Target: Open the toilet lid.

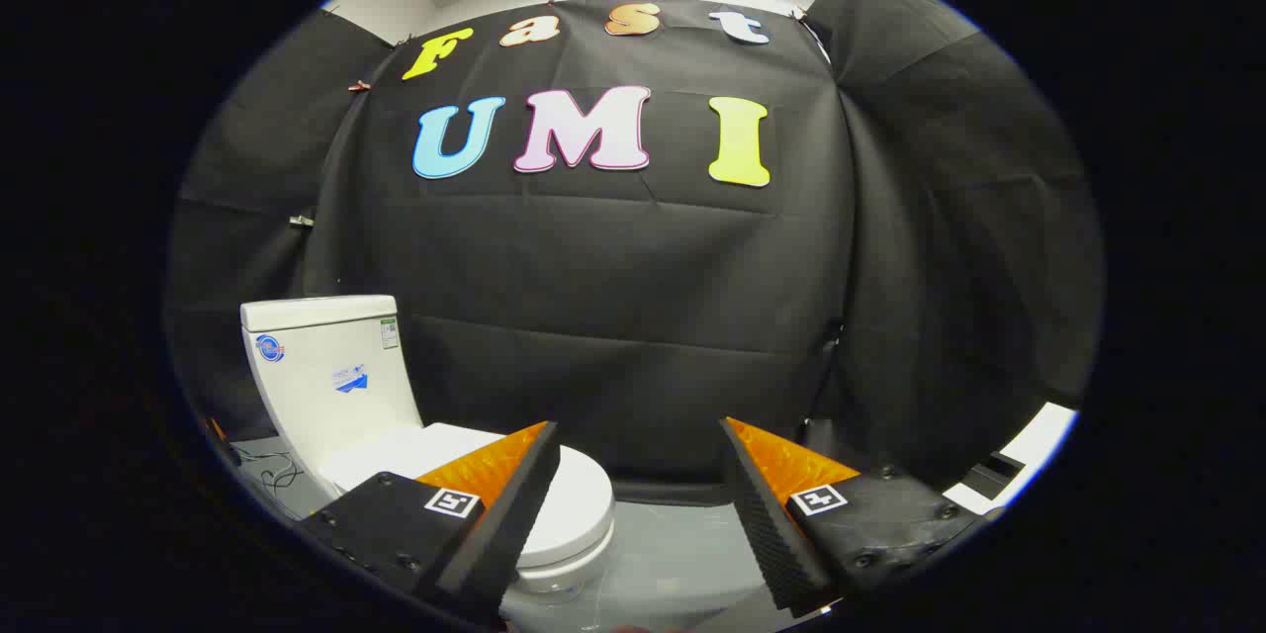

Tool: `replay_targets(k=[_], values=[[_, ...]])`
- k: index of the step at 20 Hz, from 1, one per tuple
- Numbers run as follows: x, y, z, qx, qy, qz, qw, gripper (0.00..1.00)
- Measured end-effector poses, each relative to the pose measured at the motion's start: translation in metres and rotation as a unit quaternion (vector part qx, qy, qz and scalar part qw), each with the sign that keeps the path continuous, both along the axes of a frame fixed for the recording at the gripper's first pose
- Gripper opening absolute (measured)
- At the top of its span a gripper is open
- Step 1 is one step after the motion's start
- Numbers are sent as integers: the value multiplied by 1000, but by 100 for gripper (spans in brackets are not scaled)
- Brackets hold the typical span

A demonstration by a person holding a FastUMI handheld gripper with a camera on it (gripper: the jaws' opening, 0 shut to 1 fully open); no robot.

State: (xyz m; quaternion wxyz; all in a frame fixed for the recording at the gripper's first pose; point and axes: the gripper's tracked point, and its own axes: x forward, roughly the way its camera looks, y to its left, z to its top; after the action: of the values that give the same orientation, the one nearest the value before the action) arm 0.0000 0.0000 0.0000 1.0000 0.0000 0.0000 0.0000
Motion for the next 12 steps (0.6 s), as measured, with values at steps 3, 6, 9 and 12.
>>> replay_targets(k=[3, 6, 9, 12], values=[[1, -5, 0, -2, -1, -8, 1000, 98], [2, -5, -4, -8, 7, -8, 1000, 98], [3, -5, -6, -13, 8, -6, 1000, 98], [5, -2, -7, -14, 11, -3, 1000, 98]])
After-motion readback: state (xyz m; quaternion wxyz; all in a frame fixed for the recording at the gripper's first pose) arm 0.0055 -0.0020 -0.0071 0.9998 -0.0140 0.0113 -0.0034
